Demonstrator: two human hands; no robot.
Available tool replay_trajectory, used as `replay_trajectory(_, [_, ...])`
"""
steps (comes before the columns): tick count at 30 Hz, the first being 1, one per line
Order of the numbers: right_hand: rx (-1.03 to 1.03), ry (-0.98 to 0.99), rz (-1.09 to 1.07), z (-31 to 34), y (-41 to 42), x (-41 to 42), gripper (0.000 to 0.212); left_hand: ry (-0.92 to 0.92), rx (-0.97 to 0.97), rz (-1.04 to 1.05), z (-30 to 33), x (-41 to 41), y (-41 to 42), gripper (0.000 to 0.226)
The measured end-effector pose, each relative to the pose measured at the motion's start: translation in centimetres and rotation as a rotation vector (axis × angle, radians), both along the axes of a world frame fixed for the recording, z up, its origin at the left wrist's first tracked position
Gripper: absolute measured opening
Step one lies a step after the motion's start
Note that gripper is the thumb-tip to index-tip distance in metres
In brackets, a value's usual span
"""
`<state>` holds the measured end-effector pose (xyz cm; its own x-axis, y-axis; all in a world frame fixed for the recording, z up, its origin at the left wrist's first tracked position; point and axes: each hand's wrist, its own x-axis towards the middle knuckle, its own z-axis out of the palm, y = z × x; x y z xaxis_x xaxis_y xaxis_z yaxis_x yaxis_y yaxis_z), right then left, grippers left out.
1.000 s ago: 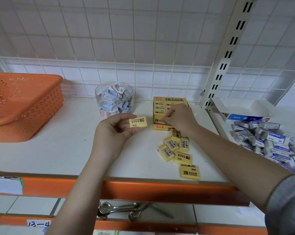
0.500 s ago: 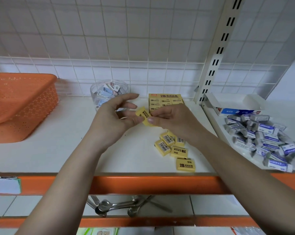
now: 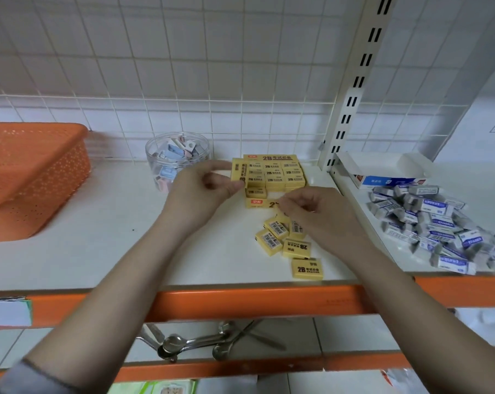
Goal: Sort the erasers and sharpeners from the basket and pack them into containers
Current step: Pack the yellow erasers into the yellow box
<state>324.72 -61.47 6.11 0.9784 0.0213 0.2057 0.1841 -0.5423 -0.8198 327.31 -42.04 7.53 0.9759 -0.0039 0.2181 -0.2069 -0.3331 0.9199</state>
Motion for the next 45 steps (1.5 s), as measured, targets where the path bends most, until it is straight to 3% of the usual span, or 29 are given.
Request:
replay_trajectory(4, [-0.245,0.062,0.022,-0.7,-1.6,-1.3,0.013,0.019,0.354,-0.073,0.9,3.9,0.5,0.018])
replay_trajectory(7, [-0.309,0.090,0.055,-1.1,-2.2,-3.1,0.017,0.043,0.479,-0.139,0.8,5.8,-0.2,0.013])
replay_trajectory(19, [-0.259,0.103,0.088,-2.4,-3.7,-6.0,0.020,0.148,0.560,-0.103,-0.6,8.7,-3.1,0.021])
replay_trajectory(28, [-0.249,0.183,0.113,-2.2,-4.4,-5.5,0.026,0.075,0.590,-0.047,-2.4,9.3,-2.8,0.020])
replay_trajectory(37, [-0.256,0.178,0.124,-2.2,-4.4,-5.3,0.026,-0.087,1.082,-0.100,-1.6,9.0,-3.7,0.042])
replay_trajectory(41, [-0.277,0.128,0.140,-2.5,-4.7,-5.3,0.022,-0.110,1.154,-0.112,-1.2,8.8,-4.0,0.042])
replay_trajectory(45, [-0.169,0.099,0.133,-2.8,-5.1,-5.3,0.016,-0.113,1.131,-0.143,-1.4,8.7,-3.7,0.035])
